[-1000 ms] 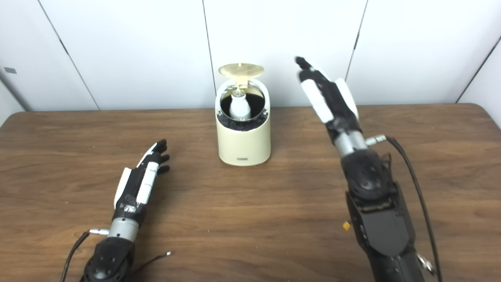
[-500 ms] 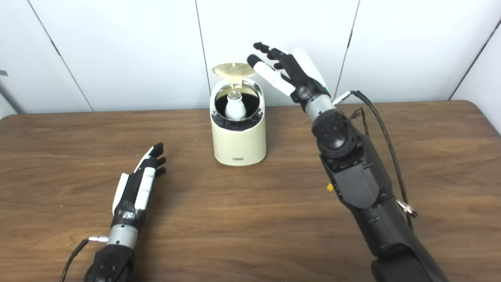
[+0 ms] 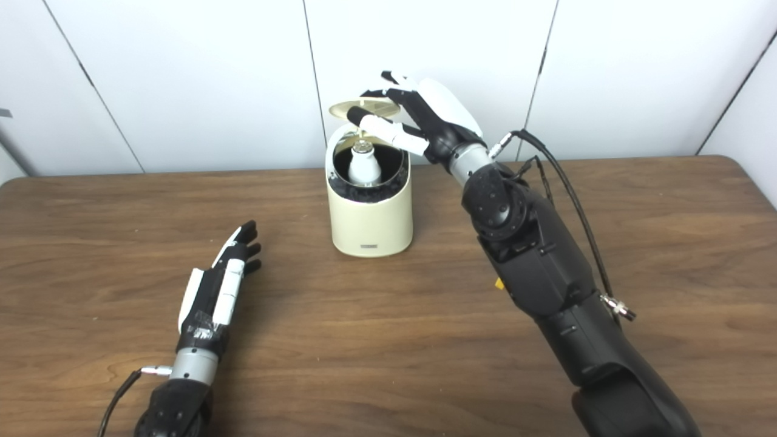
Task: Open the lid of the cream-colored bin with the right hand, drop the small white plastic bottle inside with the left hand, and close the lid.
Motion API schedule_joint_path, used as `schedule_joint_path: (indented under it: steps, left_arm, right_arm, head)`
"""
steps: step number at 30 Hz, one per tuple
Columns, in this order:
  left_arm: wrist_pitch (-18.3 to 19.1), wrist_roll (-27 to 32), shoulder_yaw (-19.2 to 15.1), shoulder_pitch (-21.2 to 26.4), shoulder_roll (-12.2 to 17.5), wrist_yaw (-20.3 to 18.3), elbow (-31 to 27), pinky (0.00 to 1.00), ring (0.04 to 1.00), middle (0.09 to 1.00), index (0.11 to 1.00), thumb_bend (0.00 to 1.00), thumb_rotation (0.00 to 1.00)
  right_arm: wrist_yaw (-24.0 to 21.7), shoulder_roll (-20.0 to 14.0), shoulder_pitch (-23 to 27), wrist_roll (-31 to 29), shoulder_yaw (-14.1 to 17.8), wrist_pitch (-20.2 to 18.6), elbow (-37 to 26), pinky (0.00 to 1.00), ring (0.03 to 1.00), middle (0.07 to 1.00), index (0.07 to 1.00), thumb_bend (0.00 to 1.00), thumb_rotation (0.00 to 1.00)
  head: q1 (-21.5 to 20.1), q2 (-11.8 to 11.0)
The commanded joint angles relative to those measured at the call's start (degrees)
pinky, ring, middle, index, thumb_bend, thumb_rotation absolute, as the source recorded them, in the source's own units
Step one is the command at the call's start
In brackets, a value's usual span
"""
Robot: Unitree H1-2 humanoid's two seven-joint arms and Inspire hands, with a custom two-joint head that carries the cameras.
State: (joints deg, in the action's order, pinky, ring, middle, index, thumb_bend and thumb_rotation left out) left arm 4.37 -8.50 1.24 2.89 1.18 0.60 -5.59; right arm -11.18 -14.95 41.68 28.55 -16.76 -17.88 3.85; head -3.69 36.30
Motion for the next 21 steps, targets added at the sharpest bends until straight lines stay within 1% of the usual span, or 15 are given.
schedule_joint_path:
  steps: [1, 3, 5, 8, 15, 21]
  left_arm:
    - [0.3, -0.6, 0.6, 0.7, -0.1, 0.2, -0.5, 0.87, 0.915, 0.946, 0.951, 0.65, 1.0]
    - [0.4, -1.1, 0.7, 0.7, -0.1, 0.4, -0.3, 0.86, 0.917, 0.947, 0.95, 0.67, 1.0]
    - [0.5, -1.2, 0.7, 0.7, -0.2, 0.8, -0.2, 0.86, 0.919, 0.95, 0.953, 0.71, 1.0]
    - [0.8, -1.4, 0.8, 0.7, -0.4, 1.4, -0.3, 0.85, 0.909, 0.943, 0.944, 0.74, 1.0]
    - [0.1, -1.6, 1.2, 0.5, -0.4, 1.8, -0.2, 0.84, 0.908, 0.941, 0.947, 0.74, 1.0]
    - [1.9, -1.9, 1.3, 0.5, -0.9, 1.8, -1.3, 0.84, 0.903, 0.939, 0.949, 0.73, 1.0]
  right_arm:
    - [0.1, -0.8, 2.3, 0.7, 0.6, 1.3, -2.9, 0.95, 1.0, 0.989, 0.704, 0.63, 1.0]
    - [-0.2, -1.1, 1.8, 0.8, 0.8, 1.6, -3.6, 0.96, 1.0, 0.988, 0.67, 0.6, 1.0]
    - [-0.5, -1.7, 1.3, 0.9, 0.8, 1.9, -4.3, 0.96, 1.0, 0.983, 0.645, 0.61, 1.0]
    - [-1.0, -2.9, 0.5, 1.5, 0.5, 2.8, -5.0, 0.98, 1.0, 0.98, 0.64, 0.61, 1.0]
    - [-2.1, -3.9, -1.3, 2.4, 0.4, 3.0, -7.3, 0.98, 1.0, 0.977, 0.616, 0.62, 1.0]
    - [-3.3, -4.7, -2.9, 3.3, 0.3, 3.0, -9.3, 0.99, 1.0, 0.98, 0.625, 0.64, 1.0]
  head:
    - [-0.1, 0.0]
    - [-0.1, 0.1]
    - [0.0, 0.1]
    - [0.3, 0.2]
    - [0.5, 0.5]
    - [0.6, 0.7]
